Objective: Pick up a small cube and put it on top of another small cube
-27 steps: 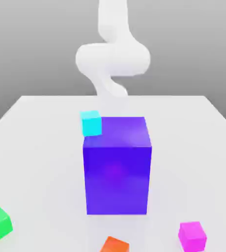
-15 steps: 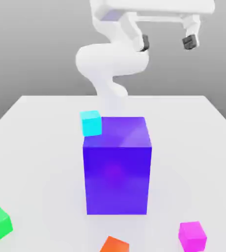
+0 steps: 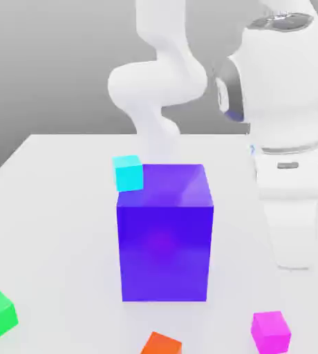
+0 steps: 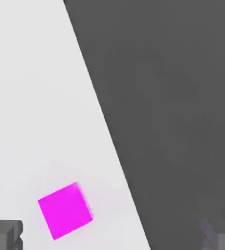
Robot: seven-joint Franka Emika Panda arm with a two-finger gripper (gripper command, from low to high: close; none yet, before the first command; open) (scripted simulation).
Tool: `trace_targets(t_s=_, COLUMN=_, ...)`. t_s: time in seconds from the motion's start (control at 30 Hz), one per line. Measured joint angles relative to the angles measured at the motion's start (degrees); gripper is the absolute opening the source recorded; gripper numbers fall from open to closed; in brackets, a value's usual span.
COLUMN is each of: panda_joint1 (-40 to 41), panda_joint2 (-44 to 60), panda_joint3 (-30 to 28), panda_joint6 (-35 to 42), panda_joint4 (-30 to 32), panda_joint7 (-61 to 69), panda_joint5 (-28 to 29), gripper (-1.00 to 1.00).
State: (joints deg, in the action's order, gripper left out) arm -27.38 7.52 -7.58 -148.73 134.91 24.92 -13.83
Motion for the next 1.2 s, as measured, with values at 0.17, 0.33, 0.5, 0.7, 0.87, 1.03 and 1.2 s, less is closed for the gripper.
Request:
trace_targets(t_s=0.17, panda_joint1=-1.3, panda_joint2=7.6, panda_joint3=0.8, panda_joint6=-3.7, panda_joint4=0.9, panda_joint7=6.3, panda_joint5=5.6, gripper=0.00)
trace_targets(t_s=0.33, panda_joint1=-1.3, panda_joint2=16.9, panda_joint3=1.8, panda_joint6=-10.3, panda_joint4=-0.2, panda_joint7=9.3, panda_joint5=7.3, gripper=0.00)
trace_targets(t_s=0.5, panda_joint1=-0.8, panda_joint2=19.1, panda_joint3=2.4, panda_joint6=-11.9, panda_joint4=-0.7, panda_joint7=9.6, panda_joint5=6.9, gripper=-1.00)
trace_targets(t_s=0.7, panda_joint1=-1.5, panda_joint2=14.4, panda_joint3=1.5, panda_joint6=-8.2, panda_joint4=0.3, panda_joint7=8.7, panda_joint5=8.2, gripper=-1.00)
trace_targets(t_s=0.87, panda_joint1=2.0, panda_joint2=10.1, panda_joint3=-3.5, panda_joint6=-3.8, panda_joint4=0.7, panda_joint7=4.2, panda_joint5=6.7, gripper=-1.00)
trace_targets(t_s=1.03, panda_joint1=7.9, panda_joint2=9.3, panda_joint3=-10.8, panda_joint6=-1.6, panda_joint4=-0.1, panda_joint7=-2.2, panda_joint5=3.5, gripper=-1.00)
trace_targets(t_s=1.2, panda_joint1=14.0, panda_joint2=8.9, panda_joint3=-18.2, panda_joint6=0.7, panda_joint4=-1.0, panda_joint7=-8.9, panda_joint5=0.6, gripper=-1.00)
